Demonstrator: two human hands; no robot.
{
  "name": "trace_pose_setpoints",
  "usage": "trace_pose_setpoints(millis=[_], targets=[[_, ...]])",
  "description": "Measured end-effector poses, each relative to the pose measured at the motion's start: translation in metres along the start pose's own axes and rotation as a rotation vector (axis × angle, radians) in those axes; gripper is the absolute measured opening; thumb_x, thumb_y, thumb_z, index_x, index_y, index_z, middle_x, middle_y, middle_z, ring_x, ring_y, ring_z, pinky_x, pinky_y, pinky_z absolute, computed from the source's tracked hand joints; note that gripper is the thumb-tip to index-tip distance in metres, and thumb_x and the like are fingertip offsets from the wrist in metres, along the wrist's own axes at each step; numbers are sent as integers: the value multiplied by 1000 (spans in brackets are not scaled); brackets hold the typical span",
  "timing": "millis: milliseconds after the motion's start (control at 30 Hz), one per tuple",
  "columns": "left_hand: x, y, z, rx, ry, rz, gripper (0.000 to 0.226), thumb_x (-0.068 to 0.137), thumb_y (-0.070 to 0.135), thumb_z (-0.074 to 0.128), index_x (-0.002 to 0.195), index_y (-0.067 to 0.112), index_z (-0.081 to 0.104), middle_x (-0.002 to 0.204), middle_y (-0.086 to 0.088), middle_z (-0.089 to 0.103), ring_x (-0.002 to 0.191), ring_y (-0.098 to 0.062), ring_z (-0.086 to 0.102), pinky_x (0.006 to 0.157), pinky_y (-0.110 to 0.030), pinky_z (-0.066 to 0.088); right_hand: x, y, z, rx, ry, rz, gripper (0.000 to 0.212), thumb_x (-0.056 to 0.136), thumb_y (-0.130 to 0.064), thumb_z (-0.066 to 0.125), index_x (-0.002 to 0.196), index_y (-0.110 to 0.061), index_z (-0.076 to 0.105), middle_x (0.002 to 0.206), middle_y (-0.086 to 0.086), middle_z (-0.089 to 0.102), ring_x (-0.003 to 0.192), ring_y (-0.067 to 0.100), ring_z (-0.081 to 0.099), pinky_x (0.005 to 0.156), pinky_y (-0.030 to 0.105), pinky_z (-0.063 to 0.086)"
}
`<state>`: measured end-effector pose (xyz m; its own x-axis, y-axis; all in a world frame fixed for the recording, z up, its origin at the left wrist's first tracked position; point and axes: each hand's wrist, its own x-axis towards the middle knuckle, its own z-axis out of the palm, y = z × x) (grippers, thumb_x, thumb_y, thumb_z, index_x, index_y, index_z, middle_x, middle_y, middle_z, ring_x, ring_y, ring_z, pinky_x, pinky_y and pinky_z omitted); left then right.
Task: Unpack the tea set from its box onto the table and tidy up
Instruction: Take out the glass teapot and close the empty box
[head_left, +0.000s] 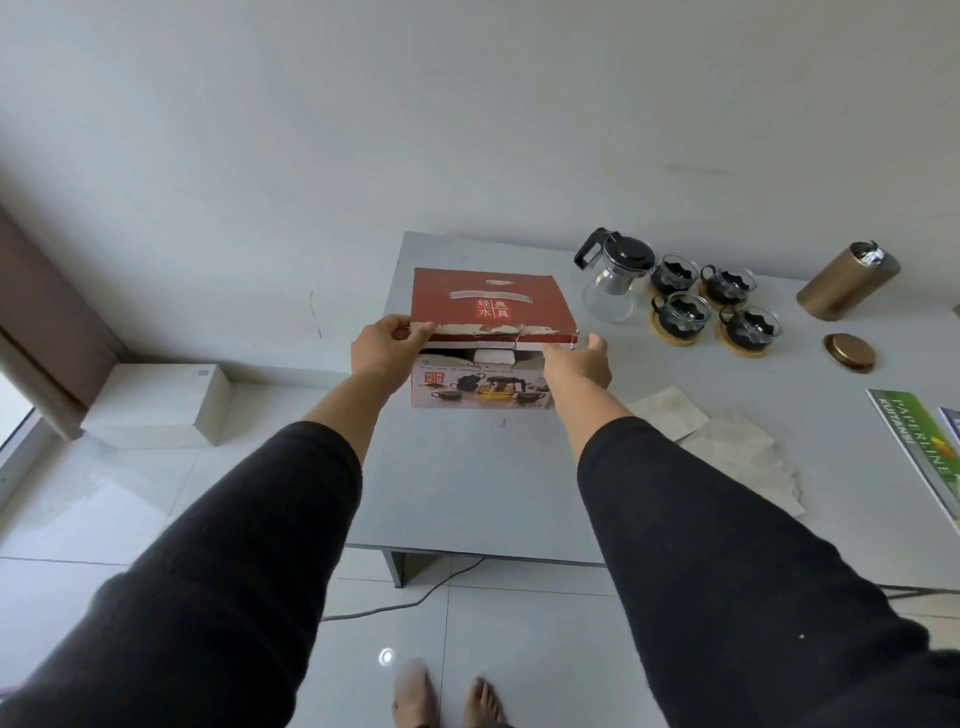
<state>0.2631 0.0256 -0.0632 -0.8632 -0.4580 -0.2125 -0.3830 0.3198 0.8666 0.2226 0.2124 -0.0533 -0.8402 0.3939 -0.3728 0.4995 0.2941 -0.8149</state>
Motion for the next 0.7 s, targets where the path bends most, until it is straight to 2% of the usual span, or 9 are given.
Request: trace_pose_setpoints(millis=[167, 233, 300, 367, 433, 500, 567, 633, 700], targets=[[-4, -4, 6, -82, 42, -80, 40, 89, 44, 59, 122, 21, 63, 118, -1, 68, 89, -13, 57, 74, -25, 45, 2, 3, -1, -142, -8, -91, 40, 94, -23, 54, 133, -17, 49, 121, 8, 64, 102, 27, 67, 85, 34, 56], [-5, -4, 8, -100, 62, -92, 40, 89, 45, 59, 119, 19, 65, 114, -2, 68, 87, -15, 57, 72, -25, 47, 4, 2, -3, -147, -4, -101, 41, 95, -22, 54, 135, -15, 46, 124, 9, 61, 106, 28, 64, 83, 32, 53], [-6, -4, 10, -122, 85, -101, 41, 89, 46, 60, 116, 17, 67, 108, -3, 68, 84, -16, 56, 64, -21, 46, 2, 2, -4, -118, 26, -108, 43, 96, -18, 54, 135, -14, 39, 125, 12, 59, 104, 29, 64, 76, 29, 51], [-7, -3, 12, -159, 101, -108, 39, 88, 45, 60, 112, 15, 68, 100, -3, 67, 79, -14, 56, 53, -16, 42, -5, 3, -4, -111, 83, -129, 40, 95, -16, 55, 129, -9, 36, 123, 15, 58, 102, 31, 65, 72, 27, 49], [-7, -2, 15, -181, 103, -112, 37, 88, 44, 61, 108, 14, 69, 95, -3, 67, 70, -12, 56, 50, -15, 39, -10, 4, -3, -157, 96, -162, 35, 95, -17, 56, 123, -7, 38, 122, 16, 59, 103, 31, 64, 74, 28, 50], [-8, -1, 16, -186, 102, -119, 36, 89, 43, 61, 107, 13, 70, 92, -2, 66, 63, -9, 55, 49, -15, 38, -11, 8, 0, -269, 54, -234, 29, 94, -19, 55, 120, -7, 47, 119, 13, 62, 104, 30, 64, 78, 31, 52], [-9, -2, 16, -203, 108, -124, 37, 88, 43, 62, 107, 12, 70, 94, -3, 68, 70, -12, 57, 51, -15, 39, -12, 11, 3, -387, -11, -330, 24, 95, -21, 54, 116, -10, 57, 113, 9, 66, 104, 27, 63, 77, 30, 50], [-9, -1, 16, -229, 112, -125, 38, 88, 43, 62, 108, 11, 70, 97, -4, 69, 76, -14, 59, 53, -14, 40, -13, 14, 6, -448, -93, -397, 26, 94, -23, 55, 117, -15, 63, 114, 6, 67, 104, 25, 63, 80, 29, 51], [-10, 1, 16, -251, 119, -121, 38, 88, 42, 62, 108, 11, 70, 94, -3, 68, 72, -11, 58, 53, -13, 40, -14, 16, 10, -473, -147, -421, 30, 94, -25, 55, 123, -18, 64, 118, 5, 68, 106, 24, 64, 85, 32, 54]])
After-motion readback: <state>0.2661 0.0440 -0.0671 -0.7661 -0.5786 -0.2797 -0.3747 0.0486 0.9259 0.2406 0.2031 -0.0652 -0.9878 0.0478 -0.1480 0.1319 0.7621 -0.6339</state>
